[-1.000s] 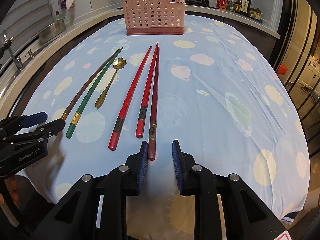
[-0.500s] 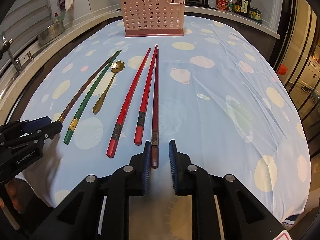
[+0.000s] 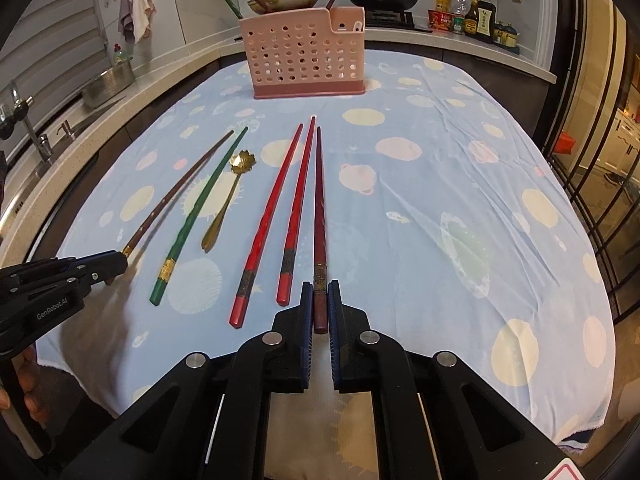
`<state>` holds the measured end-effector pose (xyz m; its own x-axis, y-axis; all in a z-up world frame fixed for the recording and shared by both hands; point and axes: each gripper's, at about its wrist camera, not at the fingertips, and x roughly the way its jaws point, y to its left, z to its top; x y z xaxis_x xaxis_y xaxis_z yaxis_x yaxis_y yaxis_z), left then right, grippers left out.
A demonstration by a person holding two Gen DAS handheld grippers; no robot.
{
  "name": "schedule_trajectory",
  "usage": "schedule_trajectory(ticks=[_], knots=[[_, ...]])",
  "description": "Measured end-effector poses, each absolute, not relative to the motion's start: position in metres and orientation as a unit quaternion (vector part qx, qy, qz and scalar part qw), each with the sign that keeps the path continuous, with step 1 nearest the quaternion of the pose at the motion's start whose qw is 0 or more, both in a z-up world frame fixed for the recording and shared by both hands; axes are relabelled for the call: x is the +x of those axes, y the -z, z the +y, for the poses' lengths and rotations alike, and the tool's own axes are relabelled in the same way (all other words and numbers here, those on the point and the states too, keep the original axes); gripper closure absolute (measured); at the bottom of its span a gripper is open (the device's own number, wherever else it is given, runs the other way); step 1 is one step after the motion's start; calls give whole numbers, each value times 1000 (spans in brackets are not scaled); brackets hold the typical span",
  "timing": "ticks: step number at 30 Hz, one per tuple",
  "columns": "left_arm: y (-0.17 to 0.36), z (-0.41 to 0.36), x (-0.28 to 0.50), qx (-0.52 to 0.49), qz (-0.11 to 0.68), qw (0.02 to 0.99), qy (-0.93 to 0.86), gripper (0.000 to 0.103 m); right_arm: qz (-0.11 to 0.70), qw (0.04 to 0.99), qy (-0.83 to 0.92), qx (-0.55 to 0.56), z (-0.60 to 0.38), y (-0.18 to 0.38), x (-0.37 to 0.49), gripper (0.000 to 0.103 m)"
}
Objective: Organize utensils
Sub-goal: 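Lift both chopsticks and carry them toward the pink holder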
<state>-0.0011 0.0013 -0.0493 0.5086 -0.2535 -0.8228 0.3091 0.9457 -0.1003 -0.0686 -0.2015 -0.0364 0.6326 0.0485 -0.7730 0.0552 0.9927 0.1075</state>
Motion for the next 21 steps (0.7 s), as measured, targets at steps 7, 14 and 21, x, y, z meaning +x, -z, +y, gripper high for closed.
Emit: schedule_trajectory(ticks=[7,14,21], knots=[[1,-1,-1,22,428,887,172,96,373,925,0,73,-209,-15,-69,96],[-43,-10,16,20,389,904,179,96,325,942,2,86,-223,-66,-52,96],[-85,-23,47,19,342,922,178,96,282,954,4,100,-238,-106,-27,96]])
